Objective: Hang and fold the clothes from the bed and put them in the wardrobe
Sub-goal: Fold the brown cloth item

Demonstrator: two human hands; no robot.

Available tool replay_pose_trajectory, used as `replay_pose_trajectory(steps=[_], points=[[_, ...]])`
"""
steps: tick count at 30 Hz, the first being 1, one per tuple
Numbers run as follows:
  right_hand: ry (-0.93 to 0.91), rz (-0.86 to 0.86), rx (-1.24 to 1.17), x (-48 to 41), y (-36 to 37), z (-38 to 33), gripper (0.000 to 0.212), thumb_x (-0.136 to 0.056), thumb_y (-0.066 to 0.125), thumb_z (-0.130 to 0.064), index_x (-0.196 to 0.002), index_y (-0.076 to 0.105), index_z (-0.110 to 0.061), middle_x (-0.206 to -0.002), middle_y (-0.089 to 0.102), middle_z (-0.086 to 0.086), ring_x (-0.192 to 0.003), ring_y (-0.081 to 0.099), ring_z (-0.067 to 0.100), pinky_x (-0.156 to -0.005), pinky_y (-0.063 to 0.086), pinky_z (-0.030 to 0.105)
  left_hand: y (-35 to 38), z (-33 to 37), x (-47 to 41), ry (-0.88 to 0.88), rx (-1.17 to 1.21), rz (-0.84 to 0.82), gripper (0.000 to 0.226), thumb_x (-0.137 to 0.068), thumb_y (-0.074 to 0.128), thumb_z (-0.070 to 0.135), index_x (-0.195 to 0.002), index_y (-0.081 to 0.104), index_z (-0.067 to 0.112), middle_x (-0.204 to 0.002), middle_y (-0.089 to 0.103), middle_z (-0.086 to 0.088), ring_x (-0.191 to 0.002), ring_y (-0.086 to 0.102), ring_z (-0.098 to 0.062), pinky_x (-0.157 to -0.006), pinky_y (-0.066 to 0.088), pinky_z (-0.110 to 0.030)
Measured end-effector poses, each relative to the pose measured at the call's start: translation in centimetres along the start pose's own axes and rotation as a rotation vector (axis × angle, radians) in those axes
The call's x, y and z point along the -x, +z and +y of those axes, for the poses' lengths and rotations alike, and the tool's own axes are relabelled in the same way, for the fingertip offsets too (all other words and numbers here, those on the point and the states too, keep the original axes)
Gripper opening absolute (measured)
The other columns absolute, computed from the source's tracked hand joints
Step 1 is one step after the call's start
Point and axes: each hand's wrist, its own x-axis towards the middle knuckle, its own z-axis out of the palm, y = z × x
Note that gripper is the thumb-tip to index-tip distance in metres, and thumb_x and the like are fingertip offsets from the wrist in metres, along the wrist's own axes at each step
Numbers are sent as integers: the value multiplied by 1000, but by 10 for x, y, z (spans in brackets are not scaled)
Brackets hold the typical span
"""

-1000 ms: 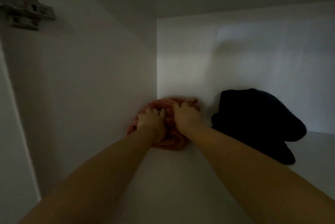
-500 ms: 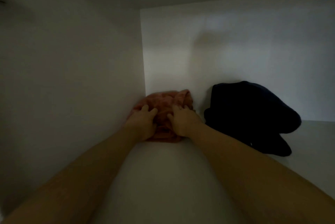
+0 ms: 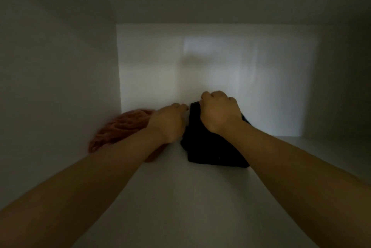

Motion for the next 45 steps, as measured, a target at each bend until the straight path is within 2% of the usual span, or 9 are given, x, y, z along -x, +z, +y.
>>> replay_pose_trajectory(steps=[6,10,13,17,25,29,34,39,45], points=[[224,-51,-95,42,4,57,41,-107,26,-39,-133,48,-17,-125,56,11,-114,52,31,-94,41,43,20,64,-13,194,-6,138,51,-103,43,30,-151,38,14,-157,37,-10,-138,41,-28,-110,38,-44],[442,-303,-445,54,18,81,53,-108,23,-45,-154,30,-22,-148,43,20,-129,48,38,-111,38,44,35,74,-6,140,-3,-28,67,-100,47,39,-159,19,22,-162,25,-10,-141,37,-33,-109,41,-48],[369,-481,-578,67,35,77,58,-109,26,-42,-161,13,-19,-160,31,16,-141,39,35,-112,33,35,41,68,4,91,-87,-121,71,-97,51,32,-159,17,23,-155,32,-10,-122,53,-33,-91,53,-44],[325,-468,-658,70,50,55,63,-108,30,-41,-161,5,-19,-162,25,20,-143,36,36,-116,29,37,37,53,18,8,-51,-90,72,-93,54,23,-157,22,23,-139,43,-13,-98,62,-33,-74,55,-41],[180,-548,-811,78,35,24,61,-110,33,-33,-161,2,-21,-167,10,11,-150,23,28,-123,19,36,24,45,38,-213,54,-73,67,-89,59,22,-149,30,20,-136,43,-16,-96,62,-36,-77,56,-45],[104,-607,-644,78,18,27,68,-109,38,-27,-160,-7,-24,-166,-3,20,-148,27,34,-120,26,36,9,59,49,-283,2,-84,74,-89,59,23,-154,24,20,-143,39,-15,-108,59,-35,-82,55,-45],[201,-425,-559,96,-30,47,56,-107,41,-19,-157,19,-7,-149,46,19,-125,53,31,-106,42,34,-27,114,58,-272,30,-38,67,-90,58,23,-151,32,16,-147,38,-12,-124,49,-33,-92,52,-46],[447,-85,-536,165,-106,48,55,-108,36,-37,-157,28,-15,-150,49,9,-135,48,27,-102,38,29,-71,182,95,-140,294,39,41,-96,57,26,-135,52,16,-131,54,-5,-109,58,-23,-92,51,-37],[786,372,-370,326,-195,26,43,-101,52,-41,-138,60,-21,-132,67,-2,-124,60,17,-106,43,27,-82,274,187,210,755,140,22,-94,60,35,-115,60,38,-115,61,19,-98,59,-2,-82,51,-26]])
